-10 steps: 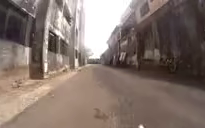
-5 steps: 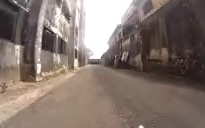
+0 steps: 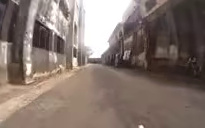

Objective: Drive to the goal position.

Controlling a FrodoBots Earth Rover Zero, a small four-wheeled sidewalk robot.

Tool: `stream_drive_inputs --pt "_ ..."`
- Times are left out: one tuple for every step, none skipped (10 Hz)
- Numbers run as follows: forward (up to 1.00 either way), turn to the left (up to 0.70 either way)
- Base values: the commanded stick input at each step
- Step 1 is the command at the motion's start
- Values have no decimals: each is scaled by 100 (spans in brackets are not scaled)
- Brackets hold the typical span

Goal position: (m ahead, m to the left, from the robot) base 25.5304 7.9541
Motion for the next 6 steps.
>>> stream_drive_inputs --pt "100 0" --pt "100 0" --pt "100 0" --pt "100 0" --pt "100 0" --pt "100 11"
